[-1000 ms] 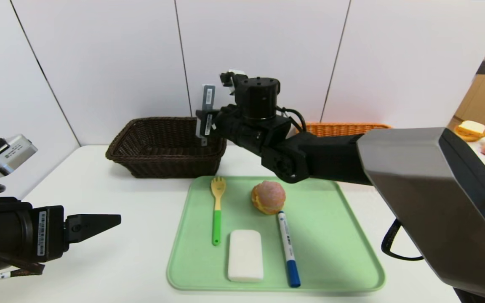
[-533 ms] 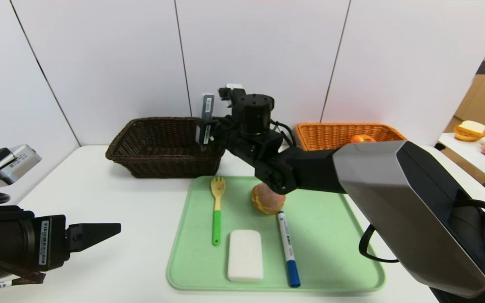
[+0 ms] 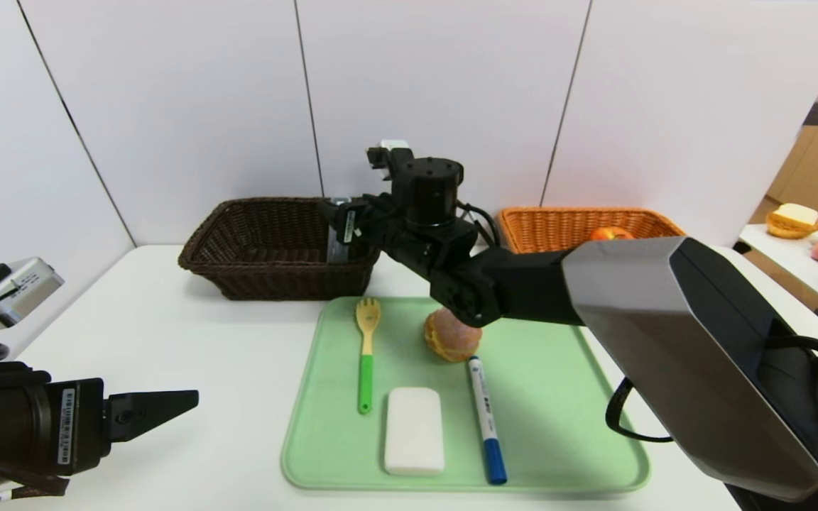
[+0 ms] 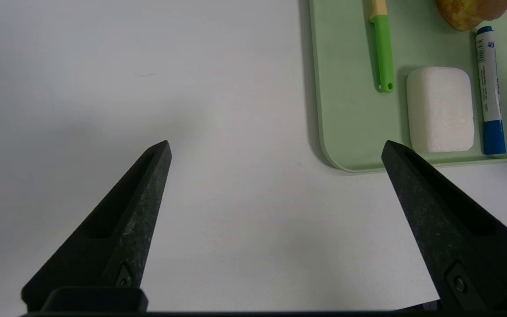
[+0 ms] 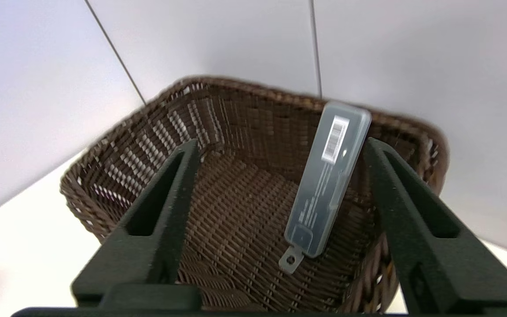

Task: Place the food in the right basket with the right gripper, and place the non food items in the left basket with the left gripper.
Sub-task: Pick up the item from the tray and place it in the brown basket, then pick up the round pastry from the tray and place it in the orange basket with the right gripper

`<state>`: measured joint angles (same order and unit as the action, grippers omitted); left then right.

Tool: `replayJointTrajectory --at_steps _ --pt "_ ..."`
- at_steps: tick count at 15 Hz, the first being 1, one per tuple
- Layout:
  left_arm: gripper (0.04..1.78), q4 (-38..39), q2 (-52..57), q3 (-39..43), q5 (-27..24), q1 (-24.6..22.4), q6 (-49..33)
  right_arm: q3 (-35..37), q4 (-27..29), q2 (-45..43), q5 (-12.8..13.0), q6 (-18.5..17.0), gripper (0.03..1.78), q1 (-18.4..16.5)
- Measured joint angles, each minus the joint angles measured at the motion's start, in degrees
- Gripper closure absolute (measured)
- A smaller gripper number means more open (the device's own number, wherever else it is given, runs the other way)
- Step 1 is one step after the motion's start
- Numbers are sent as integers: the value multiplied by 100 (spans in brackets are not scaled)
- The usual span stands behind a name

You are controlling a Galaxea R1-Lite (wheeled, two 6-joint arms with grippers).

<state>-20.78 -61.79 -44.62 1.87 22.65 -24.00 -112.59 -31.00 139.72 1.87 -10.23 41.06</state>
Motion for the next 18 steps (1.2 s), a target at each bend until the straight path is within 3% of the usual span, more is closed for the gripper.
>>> replayJointTrajectory --at_steps 2,4,8,10,12,14,18 --pt "13 9 6 -34 2 2 -2 0 197 -333 4 -5 41 -71" --pt "13 148 9 -52 -7 2 11 2 798 -805 13 -16 34 -148" --pt "13 463 16 -26 -27 4 24 16 3533 -1827 166 -51 24 -335" --pt "13 463 37 5 -35 9 20 39 4993 -2111 590 -195 21 -405" --pt "13 456 102 105 -35 11 24 55 5999 -2219 891 -514 19 -416" --pt "13 452 166 215 -33 13 30 61 6615 -2230 911 -827 17 -319" --pt "13 445 254 328 -30 17 44 61 7050 -2075 916 -1319 14 -236"
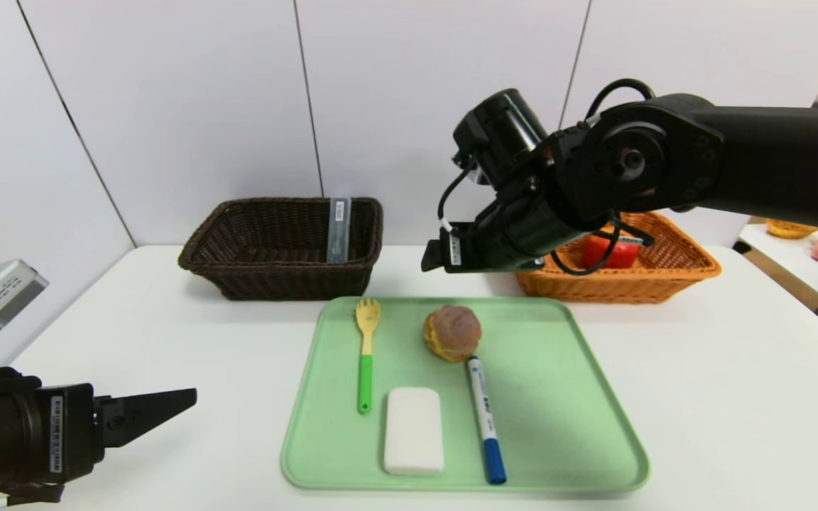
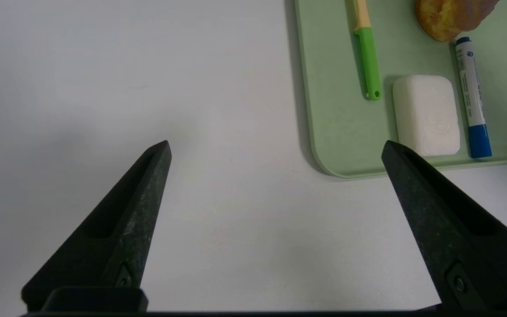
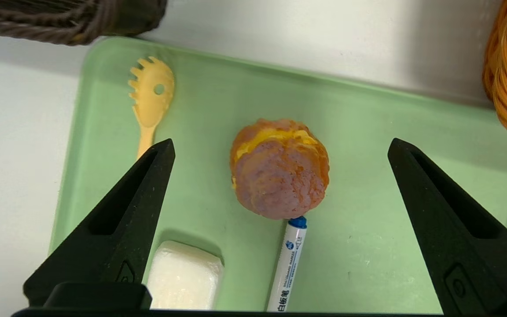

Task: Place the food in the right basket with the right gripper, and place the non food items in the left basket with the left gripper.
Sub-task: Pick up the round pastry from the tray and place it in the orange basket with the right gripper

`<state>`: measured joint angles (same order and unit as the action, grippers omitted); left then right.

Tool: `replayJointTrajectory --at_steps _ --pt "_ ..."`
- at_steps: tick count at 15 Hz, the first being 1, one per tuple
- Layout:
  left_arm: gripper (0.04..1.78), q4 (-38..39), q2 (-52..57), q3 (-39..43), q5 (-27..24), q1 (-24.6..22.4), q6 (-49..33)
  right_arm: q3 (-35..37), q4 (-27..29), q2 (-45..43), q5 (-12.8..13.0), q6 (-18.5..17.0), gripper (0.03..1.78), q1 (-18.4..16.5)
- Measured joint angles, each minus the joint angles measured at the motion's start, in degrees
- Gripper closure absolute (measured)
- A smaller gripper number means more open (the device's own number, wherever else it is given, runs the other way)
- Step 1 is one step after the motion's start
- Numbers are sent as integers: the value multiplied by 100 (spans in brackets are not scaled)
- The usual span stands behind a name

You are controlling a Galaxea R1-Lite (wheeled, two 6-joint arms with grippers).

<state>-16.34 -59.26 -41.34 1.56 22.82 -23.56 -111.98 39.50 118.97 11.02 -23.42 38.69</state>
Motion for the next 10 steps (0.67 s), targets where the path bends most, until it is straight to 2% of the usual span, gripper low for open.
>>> replayJointTrajectory --at_steps 10 --pt "13 -2 105 112 -22 0 11 5 276 634 2 -561 12 33"
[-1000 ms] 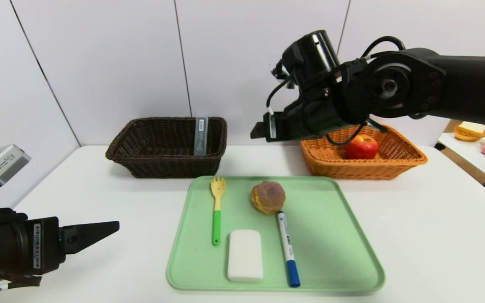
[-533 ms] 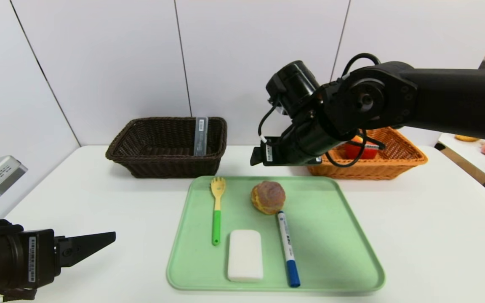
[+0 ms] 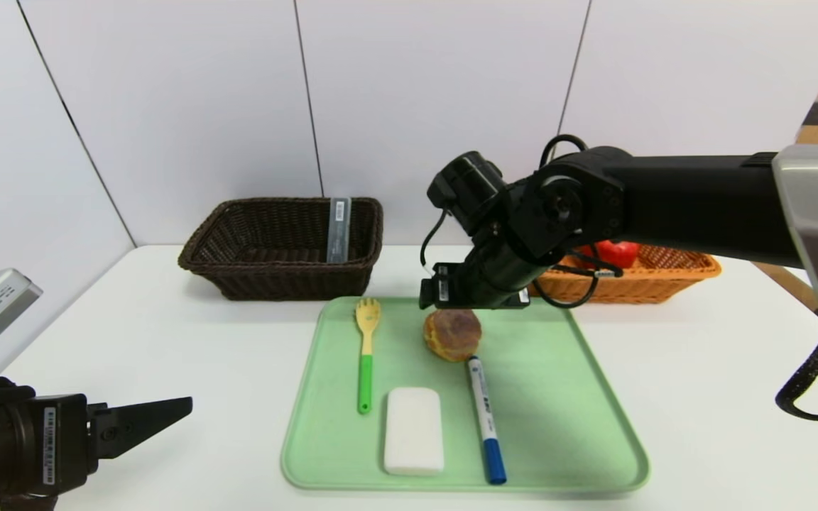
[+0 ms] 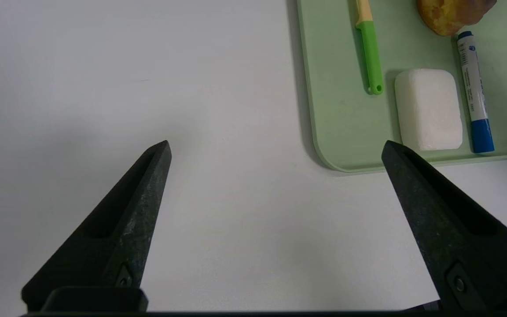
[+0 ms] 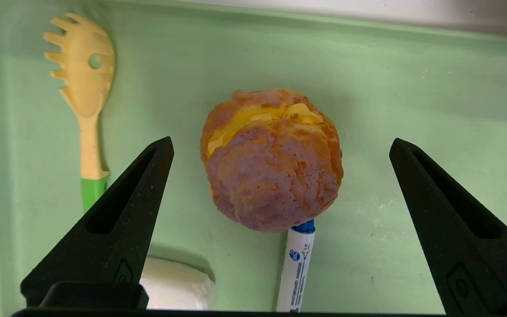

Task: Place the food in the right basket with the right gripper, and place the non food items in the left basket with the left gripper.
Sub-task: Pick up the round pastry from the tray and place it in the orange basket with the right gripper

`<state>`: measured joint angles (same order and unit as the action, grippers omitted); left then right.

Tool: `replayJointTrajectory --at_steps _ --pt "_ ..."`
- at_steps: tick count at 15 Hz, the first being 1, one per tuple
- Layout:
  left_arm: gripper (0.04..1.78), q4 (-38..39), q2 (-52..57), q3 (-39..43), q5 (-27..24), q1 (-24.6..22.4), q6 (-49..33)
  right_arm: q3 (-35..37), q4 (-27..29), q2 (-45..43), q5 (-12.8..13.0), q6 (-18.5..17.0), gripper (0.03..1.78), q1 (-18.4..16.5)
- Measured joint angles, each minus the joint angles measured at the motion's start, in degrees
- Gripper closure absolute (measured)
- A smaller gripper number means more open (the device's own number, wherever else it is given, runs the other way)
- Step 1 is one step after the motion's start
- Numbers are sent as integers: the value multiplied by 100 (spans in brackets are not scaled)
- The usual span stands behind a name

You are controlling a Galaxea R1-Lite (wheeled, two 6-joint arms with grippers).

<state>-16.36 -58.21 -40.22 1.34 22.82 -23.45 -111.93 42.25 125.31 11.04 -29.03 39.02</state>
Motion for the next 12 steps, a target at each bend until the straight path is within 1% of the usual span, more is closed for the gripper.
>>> replayJointTrajectory --at_steps 8,9,10,12 --pt "13 0 11 22 -5 5 -2 -5 -35 424 -11 -110 12 -7" --pt "13 2 9 22 -5 2 -2 -5 -39 460 -11 -134 19 -7" --pt "13 0 9 22 -5 2 -2 -5 -41 482 -28 -148 37 -5" --pt "13 2 0 22 -5 2 -2 -5 -37 510 -50 -158 65 0"
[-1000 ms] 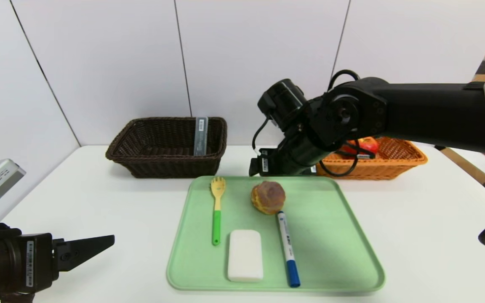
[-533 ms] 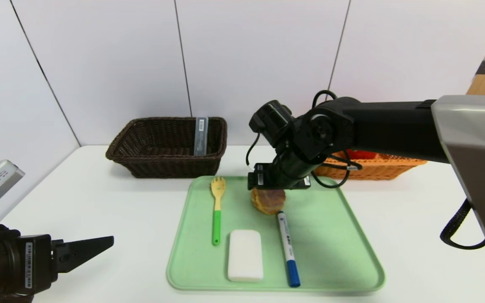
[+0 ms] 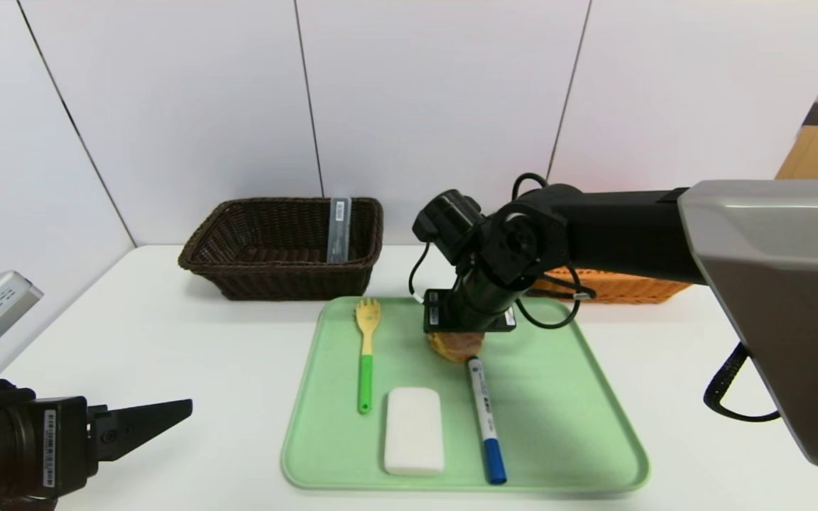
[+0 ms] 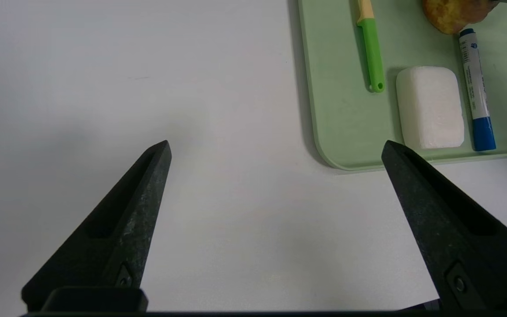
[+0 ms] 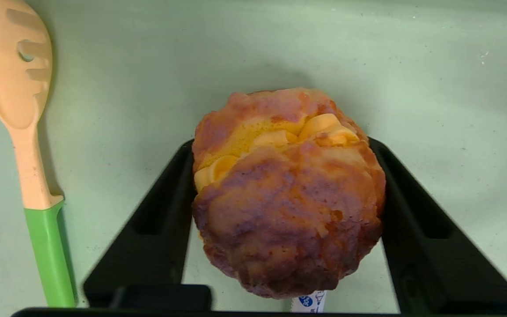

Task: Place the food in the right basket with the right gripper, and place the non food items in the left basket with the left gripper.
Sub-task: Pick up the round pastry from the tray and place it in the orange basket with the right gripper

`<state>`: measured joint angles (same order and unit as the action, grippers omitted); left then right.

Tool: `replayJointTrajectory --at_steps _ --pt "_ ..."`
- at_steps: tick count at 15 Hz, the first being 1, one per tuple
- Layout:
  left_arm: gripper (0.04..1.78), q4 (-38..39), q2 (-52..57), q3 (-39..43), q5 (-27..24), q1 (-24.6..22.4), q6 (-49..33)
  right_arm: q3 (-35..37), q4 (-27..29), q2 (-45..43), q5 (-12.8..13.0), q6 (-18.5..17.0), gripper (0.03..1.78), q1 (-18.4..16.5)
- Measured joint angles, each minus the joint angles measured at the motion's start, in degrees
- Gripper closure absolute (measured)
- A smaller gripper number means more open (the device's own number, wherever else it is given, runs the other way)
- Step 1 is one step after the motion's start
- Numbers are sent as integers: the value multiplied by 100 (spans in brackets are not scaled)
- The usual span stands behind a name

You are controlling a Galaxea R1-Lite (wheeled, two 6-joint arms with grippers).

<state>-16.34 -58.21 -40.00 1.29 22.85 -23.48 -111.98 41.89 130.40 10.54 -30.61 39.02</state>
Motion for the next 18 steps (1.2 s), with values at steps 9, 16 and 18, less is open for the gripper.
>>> replayJointTrajectory --at_steps 9,16,18 --pt "13 0 0 -2 0 5 0 5 -790 -614 -763 -207 97 -9" --pt "13 18 2 -10 0 5 -2 21 -2227 -1602 83 1334 97 -1030" --pt "13 13 5 -10 -4 5 -2 127 -2204 -1620 293 1579 97 -1428"
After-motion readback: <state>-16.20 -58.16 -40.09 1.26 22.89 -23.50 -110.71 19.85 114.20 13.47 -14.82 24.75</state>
